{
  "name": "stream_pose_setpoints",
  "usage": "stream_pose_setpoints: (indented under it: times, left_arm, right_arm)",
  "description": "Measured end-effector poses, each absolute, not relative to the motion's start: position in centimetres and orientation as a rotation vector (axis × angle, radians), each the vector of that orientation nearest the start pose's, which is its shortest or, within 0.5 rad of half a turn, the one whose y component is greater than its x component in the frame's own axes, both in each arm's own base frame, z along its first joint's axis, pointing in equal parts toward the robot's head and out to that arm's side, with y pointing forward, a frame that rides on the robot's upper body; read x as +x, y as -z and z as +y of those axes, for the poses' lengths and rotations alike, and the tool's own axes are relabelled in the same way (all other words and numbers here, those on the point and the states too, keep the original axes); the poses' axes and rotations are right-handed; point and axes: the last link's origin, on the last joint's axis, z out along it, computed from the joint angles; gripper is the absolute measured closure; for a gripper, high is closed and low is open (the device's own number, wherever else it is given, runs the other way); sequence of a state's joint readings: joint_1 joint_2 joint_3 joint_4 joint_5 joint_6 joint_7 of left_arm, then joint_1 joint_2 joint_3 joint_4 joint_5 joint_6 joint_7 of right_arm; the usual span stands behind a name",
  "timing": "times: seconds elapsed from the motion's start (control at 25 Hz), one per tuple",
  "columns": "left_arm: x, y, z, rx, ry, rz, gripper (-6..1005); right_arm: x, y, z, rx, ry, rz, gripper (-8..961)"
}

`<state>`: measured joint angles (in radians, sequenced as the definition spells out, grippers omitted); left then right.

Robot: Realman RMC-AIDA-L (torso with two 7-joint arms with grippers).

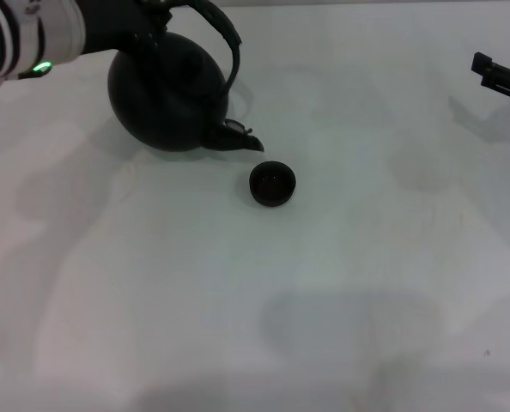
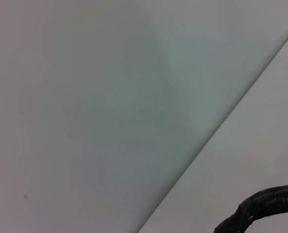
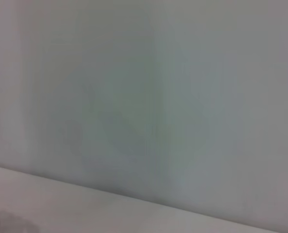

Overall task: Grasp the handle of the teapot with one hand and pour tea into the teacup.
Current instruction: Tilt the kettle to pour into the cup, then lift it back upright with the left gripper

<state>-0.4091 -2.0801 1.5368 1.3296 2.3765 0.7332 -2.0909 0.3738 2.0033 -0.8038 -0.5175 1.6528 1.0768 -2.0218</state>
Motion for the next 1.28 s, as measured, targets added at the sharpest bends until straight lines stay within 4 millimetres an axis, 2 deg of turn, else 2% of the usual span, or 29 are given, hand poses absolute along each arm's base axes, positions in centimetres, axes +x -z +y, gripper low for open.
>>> stream_pose_setpoints:
  times: [0.56,0.84,1.28]
  left_arm:
    - [-16.1,1.7,39.6,-2.368,-0.056,-0.138,891]
    - [-15.2,2.4,39.7,-2.356,-0.142,-0.054,891]
    - [-13.8,2.2,39.6,-2.343,-0.141,0.014,894]
  right_arm:
    - [35.3,-4.4,34.6,-2.074,-0.565,0.723,77]
    - [35.4,-4.5,34.6,-2.071,-0.550,0.716,77]
    - [35.8,-4.6,34.7,-2.054,-0.527,0.724,77]
